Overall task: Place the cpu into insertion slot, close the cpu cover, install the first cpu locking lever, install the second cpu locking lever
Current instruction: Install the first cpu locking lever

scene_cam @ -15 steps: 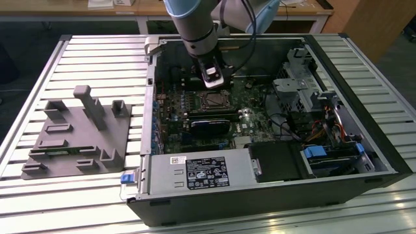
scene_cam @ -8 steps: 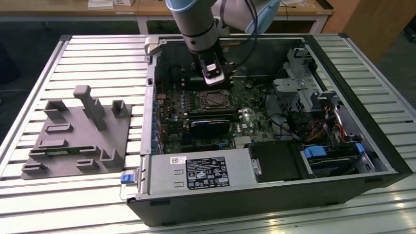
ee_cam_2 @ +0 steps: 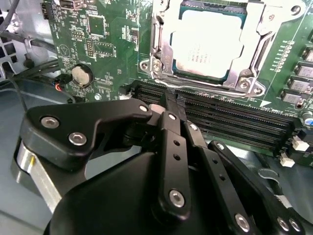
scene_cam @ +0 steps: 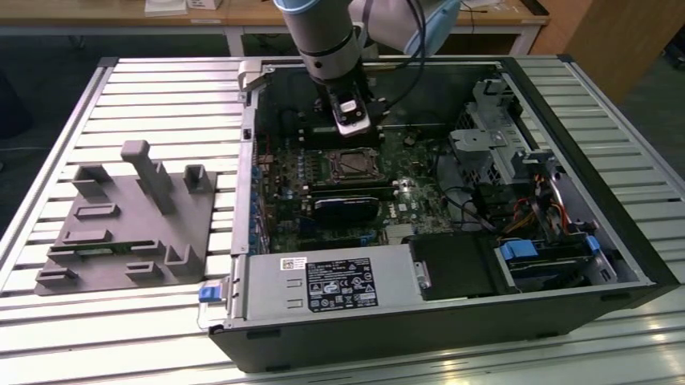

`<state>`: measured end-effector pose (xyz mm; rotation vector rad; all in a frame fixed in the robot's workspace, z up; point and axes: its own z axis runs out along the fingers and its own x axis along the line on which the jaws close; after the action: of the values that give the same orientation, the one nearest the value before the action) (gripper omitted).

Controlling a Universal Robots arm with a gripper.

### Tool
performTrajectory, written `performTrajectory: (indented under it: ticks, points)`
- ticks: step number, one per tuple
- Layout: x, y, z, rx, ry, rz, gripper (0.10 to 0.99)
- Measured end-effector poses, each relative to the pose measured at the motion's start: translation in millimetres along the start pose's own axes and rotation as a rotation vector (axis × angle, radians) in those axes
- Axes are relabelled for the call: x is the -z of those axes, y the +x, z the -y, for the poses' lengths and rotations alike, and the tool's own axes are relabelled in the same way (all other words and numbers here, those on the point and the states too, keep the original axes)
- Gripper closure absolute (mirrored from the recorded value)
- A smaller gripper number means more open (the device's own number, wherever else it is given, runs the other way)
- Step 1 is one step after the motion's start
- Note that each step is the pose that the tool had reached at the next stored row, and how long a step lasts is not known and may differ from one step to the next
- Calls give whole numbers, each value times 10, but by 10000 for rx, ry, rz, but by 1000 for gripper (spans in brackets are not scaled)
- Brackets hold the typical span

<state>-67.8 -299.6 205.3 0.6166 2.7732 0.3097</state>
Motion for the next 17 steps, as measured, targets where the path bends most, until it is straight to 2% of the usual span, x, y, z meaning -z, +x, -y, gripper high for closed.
performTrajectory:
  ticks: [2,3,8,12,13,14,17]
  points:
    - [1,0,0,-1,2,-5,980]
    - [0,-1,0,-1,41,-47,980]
    - [-16,-29,-12,40,468,-254,980]
    - [-31,-68,-28,77,857,-449,980]
    - [-35,-80,-32,83,948,-507,980]
    - [-44,-105,-39,93,1114,-624,980]
    - [-56,-146,-44,94,1361,-839,980]
